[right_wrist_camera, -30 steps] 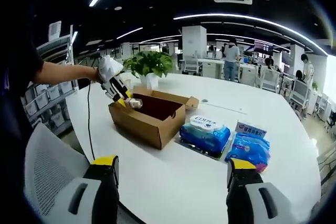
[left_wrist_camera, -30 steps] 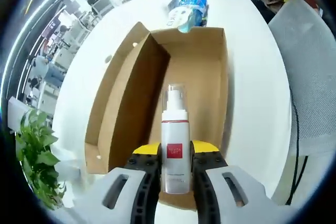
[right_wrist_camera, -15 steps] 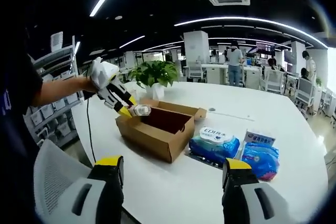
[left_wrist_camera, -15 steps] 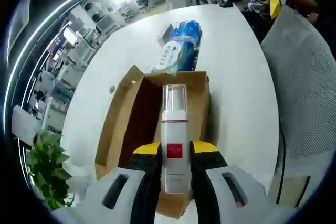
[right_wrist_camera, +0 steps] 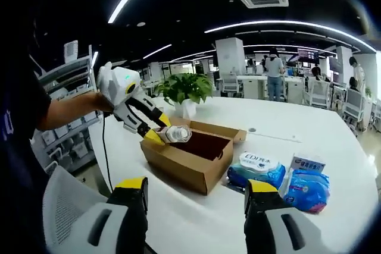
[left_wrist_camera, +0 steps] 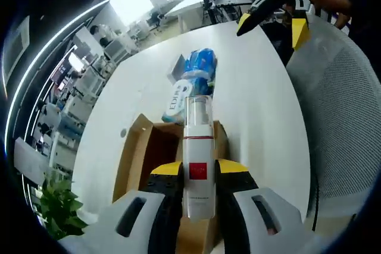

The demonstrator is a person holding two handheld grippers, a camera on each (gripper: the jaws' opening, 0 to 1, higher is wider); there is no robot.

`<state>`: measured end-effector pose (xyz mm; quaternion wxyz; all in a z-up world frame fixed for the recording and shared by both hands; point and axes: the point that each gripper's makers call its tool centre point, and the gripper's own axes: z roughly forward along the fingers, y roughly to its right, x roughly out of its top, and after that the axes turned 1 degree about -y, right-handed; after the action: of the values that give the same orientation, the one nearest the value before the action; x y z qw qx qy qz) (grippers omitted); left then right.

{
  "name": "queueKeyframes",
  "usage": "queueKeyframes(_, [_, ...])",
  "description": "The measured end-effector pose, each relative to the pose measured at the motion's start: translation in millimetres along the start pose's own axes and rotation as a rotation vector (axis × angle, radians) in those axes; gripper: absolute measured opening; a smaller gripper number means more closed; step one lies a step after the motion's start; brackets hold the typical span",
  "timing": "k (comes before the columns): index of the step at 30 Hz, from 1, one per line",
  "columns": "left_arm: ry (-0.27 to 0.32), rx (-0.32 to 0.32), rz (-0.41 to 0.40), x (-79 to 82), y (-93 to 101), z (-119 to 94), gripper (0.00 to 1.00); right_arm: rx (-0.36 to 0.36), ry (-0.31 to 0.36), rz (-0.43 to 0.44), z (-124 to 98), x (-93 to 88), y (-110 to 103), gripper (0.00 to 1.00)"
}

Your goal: Operate the shoe box by opening the lid, removing the specified soft item, and placing it in the target area until the item is outside and the box remains undamaged.

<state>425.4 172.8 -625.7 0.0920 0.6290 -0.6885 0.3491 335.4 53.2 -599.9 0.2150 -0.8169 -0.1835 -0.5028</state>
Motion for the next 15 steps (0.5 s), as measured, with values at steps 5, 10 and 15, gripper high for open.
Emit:
queueKeyframes(5, [0.096, 0.005, 0.039, 19.0, 10.9, 2.1, 0.19, 0.006, 0.006, 0.055, 8.4, 3.4, -0.5, 0.5])
queueKeyframes(10, [0.127, 0.018, 0.078, 29.3, 20.4, 8.0, 0.19, 0.03, 0.003, 0.122, 15.4, 2.9, -5.6, 0.49])
queueKeyframes(15, [0.16, 0.021, 0.09, 38.3, 28.1, 13.9, 0.19, 0.054, 0.003, 0.192, 21.5, 1.7, -11.6, 0.44])
